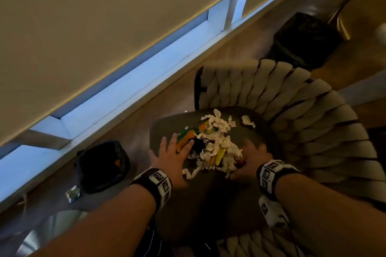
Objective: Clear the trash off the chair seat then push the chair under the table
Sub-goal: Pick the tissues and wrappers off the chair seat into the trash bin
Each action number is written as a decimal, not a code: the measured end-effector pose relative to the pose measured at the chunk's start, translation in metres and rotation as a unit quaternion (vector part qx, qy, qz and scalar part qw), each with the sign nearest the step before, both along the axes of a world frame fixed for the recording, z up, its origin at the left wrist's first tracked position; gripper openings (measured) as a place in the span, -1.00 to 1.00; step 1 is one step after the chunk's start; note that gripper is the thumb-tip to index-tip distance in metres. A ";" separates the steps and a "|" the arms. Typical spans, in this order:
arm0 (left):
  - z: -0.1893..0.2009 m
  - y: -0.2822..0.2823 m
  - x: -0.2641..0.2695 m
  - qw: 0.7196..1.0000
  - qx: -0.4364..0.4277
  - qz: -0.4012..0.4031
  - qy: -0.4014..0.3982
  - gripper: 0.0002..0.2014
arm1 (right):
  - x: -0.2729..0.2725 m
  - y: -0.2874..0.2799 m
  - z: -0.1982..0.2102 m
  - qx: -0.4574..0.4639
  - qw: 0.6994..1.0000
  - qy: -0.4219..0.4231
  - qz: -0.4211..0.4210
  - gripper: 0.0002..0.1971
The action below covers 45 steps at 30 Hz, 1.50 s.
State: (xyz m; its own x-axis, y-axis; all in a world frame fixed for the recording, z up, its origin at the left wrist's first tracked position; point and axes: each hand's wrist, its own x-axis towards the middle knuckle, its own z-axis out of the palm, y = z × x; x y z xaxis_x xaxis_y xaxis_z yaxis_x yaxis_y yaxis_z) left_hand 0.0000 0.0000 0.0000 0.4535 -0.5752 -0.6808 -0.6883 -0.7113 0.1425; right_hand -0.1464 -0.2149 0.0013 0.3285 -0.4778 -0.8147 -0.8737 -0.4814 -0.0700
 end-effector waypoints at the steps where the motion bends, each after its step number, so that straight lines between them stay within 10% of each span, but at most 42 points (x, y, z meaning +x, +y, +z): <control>1: -0.011 -0.009 0.001 0.999 -0.002 -0.041 0.007 0.29 | 0.005 -0.003 -0.005 -0.005 1.000 0.007 -0.007 0.52; 9: -0.072 -0.064 0.027 0.991 0.039 -0.131 -0.006 0.14 | 0.036 0.021 -0.066 -0.011 0.999 -0.003 0.043 0.47; 17: -0.091 -0.055 0.032 0.983 0.002 -0.186 0.003 -0.32 | 0.035 0.033 -0.094 -0.067 0.993 -0.066 0.068 -0.25; 32: -0.072 0.004 0.066 0.967 -0.196 -0.022 0.161 -0.86 | 0.036 0.009 -0.035 -0.041 0.994 -0.094 -0.034 -0.74; 36: -0.051 0.025 0.077 0.939 -0.266 0.076 0.203 -0.81 | 0.038 0.003 0.008 -0.050 0.989 -0.121 -0.071 -0.76; 45: -0.052 0.015 0.083 0.760 -0.297 0.464 0.345 -0.79 | 0.075 0.020 0.064 -0.024 0.958 -0.263 -0.115 -0.69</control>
